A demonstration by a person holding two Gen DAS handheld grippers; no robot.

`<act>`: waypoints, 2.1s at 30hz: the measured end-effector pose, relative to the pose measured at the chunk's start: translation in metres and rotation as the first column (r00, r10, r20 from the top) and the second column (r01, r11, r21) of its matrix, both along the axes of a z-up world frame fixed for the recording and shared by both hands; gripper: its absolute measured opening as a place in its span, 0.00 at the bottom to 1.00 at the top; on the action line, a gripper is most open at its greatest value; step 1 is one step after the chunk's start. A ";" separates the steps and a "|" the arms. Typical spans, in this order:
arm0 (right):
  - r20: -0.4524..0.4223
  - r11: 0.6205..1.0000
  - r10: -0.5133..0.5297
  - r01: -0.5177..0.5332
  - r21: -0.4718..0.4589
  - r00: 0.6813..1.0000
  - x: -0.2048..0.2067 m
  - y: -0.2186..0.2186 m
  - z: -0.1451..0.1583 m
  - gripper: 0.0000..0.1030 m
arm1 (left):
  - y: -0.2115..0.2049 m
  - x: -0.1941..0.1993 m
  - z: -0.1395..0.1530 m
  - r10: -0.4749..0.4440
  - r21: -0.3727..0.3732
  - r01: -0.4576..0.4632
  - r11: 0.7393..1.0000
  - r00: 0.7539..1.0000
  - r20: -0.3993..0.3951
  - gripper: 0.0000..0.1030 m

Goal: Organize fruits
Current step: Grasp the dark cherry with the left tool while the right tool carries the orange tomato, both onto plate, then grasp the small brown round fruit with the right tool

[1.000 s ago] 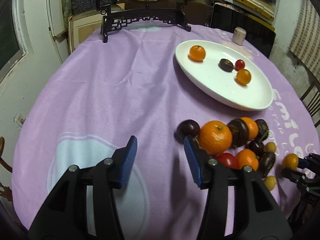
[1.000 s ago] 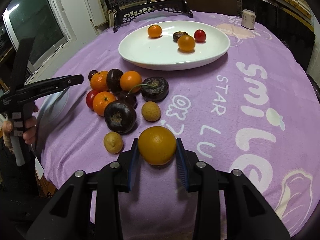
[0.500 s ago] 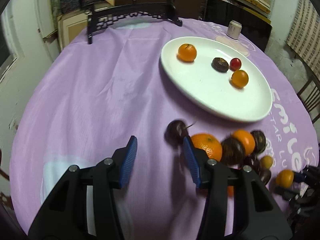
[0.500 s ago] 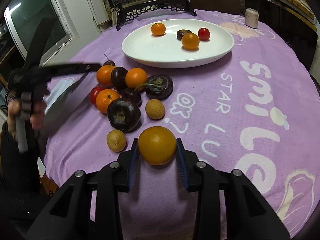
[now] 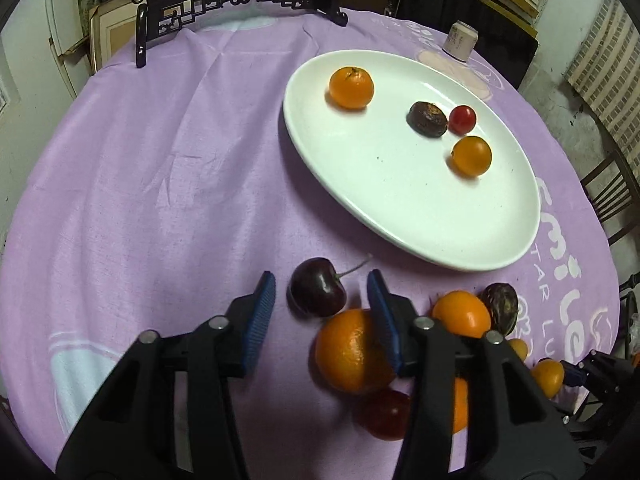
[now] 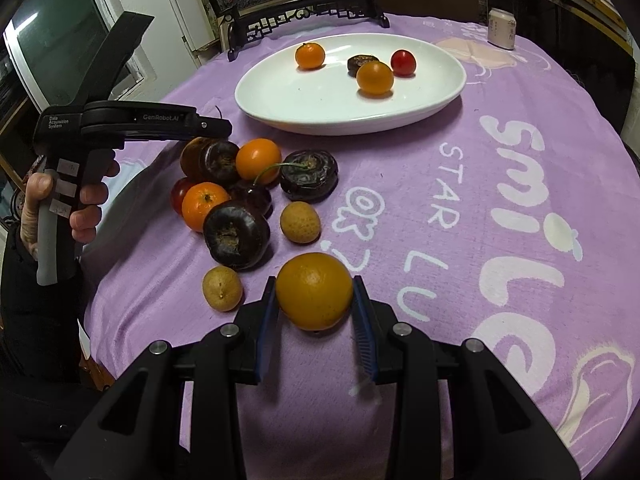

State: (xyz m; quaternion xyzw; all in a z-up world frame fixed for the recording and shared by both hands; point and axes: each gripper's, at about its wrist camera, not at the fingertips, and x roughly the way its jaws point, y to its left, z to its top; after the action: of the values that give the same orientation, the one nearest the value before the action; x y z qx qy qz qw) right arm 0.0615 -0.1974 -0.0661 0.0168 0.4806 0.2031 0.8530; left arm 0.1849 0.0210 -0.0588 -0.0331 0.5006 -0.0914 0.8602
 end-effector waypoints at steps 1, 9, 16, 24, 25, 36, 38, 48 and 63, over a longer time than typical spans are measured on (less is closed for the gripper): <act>-0.002 1.000 0.000 0.000 0.001 1.000 0.001 0.000 -0.001 0.35 | -0.001 -0.001 0.002 0.003 0.007 -0.003 1.000 1.000 0.006 0.28; 0.011 1.000 -0.003 0.003 0.002 1.000 0.003 -0.001 0.004 0.35 | -0.002 -0.021 0.016 0.016 0.015 -0.017 1.000 0.997 0.074 0.28; 0.047 1.000 -0.017 0.016 0.007 0.999 0.011 -0.001 0.019 0.35 | -0.002 -0.045 0.041 -0.002 -0.017 0.005 1.000 0.991 0.136 0.28; 0.129 0.999 -0.016 0.022 -0.047 0.992 0.047 0.006 0.052 0.35 | -0.021 -0.032 0.071 -0.052 0.006 0.051 0.999 0.981 0.188 0.28; 0.136 0.998 -0.019 0.027 -0.051 0.991 0.057 0.007 0.057 0.35 | -0.026 -0.022 0.077 -0.053 0.014 0.052 0.999 0.979 0.195 0.28; 0.116 0.976 -0.189 0.199 -0.083 0.975 0.192 -0.020 0.036 0.35 | -0.059 0.090 0.061 0.004 -0.037 0.001 0.999 0.992 0.130 0.28; 0.108 0.979 -0.177 0.186 -0.082 0.978 0.196 -0.021 0.033 0.35 | -0.062 0.098 0.051 -0.001 -0.020 0.004 1.000 0.994 0.106 0.28; 0.278 0.962 -0.197 0.240 -0.129 0.940 0.188 -0.015 0.048 0.59 | -0.051 0.083 0.058 0.029 -0.034 -0.024 0.999 0.988 0.154 0.60; 0.316 0.972 -0.227 0.236 0.009 0.921 0.106 -0.029 0.051 0.59 | 0.028 -0.079 0.052 0.149 -0.056 -0.140 0.989 0.965 0.214 0.64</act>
State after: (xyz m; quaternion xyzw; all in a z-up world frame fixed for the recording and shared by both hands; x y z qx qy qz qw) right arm 0.1673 -0.2259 -0.0147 0.0282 0.3360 0.0938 0.9368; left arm 0.1058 0.0494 -0.0065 -0.0766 0.3979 -0.0416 0.9133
